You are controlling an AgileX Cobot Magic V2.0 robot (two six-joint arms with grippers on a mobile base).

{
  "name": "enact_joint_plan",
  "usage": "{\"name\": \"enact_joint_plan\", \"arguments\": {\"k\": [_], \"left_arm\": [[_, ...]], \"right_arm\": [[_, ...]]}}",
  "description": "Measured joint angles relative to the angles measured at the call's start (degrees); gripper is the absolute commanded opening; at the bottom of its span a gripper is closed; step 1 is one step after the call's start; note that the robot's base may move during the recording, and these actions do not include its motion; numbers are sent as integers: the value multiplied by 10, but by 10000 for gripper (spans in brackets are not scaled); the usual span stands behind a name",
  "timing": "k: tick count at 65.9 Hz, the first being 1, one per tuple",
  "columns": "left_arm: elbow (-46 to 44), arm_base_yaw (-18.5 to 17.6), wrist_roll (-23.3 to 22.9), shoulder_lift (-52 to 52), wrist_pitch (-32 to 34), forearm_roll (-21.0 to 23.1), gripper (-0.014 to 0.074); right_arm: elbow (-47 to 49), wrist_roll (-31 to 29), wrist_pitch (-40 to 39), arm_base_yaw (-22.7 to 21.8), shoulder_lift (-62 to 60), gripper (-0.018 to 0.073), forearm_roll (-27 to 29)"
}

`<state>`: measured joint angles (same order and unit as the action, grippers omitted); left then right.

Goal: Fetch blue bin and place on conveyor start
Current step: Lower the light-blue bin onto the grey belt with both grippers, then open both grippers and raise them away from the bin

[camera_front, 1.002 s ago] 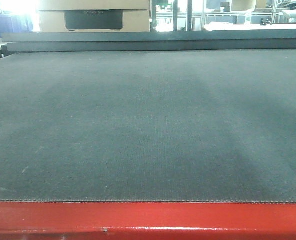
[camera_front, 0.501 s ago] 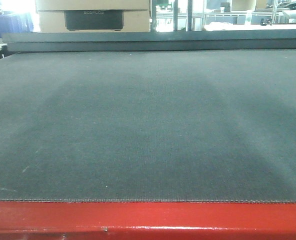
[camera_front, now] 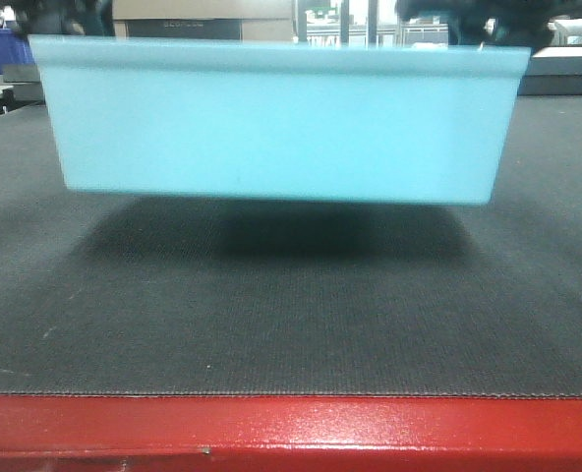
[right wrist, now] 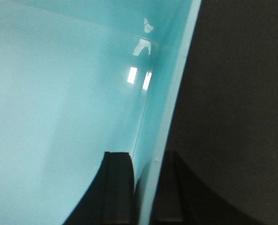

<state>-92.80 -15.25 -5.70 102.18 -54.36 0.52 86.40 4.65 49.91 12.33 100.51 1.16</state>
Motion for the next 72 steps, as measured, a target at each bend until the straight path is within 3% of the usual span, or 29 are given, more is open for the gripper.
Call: {"name": "enact_joint_plan", "arguments": {"k": [8,19,23,36,44,52,56,63,72], "left_arm": [[0,0,1,17,-1,-5,103],[0,0,9,22,-3,-10,634],[0,0,10,22,-3,-11,580],[-1,0,11,5,-9,-11,505],[-1,0,11,-26,-16,-14,503],[-2,0,11,-62,-23,-31,450],[-2,0,11,-77,-25,-37,382],[6,0,11,-102,-24,-47,203],[39,4,11,-137,1,-54,-90]], "right_arm": [[-1,0,-5,0,10,31,-1],[-1,-4,-13,0,11,478,-12],[-1,-6,-13,0,11,578,-12],[-1,-3,-10,-1,-1,525,-12],[-1,6,-3,-12,-31,390,-12],[-1,12,0,-39,-70,142,-12],[-1,12,5,-55,-90,3,-12],[-4,14,13,-82,-126,-158,-12],[-33,14,7,-105,-168,-162,-16]]}}
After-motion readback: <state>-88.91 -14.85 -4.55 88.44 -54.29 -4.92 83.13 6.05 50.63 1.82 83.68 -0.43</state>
